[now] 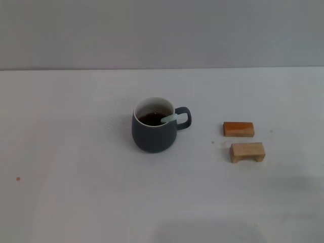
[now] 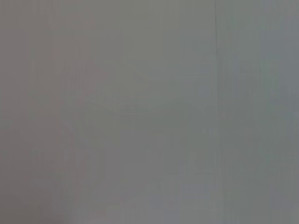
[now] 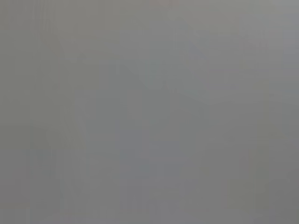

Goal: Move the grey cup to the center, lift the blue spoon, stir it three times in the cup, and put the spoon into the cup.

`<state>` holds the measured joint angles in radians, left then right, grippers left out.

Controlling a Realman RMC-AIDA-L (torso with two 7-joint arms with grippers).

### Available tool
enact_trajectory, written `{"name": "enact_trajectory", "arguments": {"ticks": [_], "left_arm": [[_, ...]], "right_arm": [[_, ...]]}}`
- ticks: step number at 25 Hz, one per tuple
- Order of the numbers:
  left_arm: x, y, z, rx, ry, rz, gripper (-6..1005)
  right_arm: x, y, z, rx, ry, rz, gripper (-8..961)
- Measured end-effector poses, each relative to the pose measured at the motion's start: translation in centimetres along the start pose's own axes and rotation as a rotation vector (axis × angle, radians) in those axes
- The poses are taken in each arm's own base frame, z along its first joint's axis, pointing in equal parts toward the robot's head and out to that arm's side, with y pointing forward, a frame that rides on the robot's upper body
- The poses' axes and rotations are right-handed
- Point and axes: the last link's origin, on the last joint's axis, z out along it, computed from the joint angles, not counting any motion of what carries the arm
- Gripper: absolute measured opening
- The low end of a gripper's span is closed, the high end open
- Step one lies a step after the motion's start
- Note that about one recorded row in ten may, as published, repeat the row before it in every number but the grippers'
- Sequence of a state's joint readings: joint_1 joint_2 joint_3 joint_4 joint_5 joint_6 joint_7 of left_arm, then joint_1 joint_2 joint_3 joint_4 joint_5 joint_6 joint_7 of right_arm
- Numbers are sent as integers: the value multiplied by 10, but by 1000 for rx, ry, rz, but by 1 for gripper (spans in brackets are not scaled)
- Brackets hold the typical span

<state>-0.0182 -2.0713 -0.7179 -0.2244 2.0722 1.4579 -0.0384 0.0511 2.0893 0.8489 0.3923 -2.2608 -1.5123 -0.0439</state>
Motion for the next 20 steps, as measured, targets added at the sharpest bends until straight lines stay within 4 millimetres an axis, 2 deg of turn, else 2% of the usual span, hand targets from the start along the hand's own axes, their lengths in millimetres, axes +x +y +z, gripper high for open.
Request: {"name": "enact_trajectory", "arguments": {"ticks": [8, 20], "left_arm": [[3, 3, -1, -31, 21, 21, -2], [13, -4, 4, 12, 88, 31, -2]], "right_arm": [[2, 5, -2, -50, 8, 4, 650], [-12, 2, -13, -26, -83, 50, 651]]}}
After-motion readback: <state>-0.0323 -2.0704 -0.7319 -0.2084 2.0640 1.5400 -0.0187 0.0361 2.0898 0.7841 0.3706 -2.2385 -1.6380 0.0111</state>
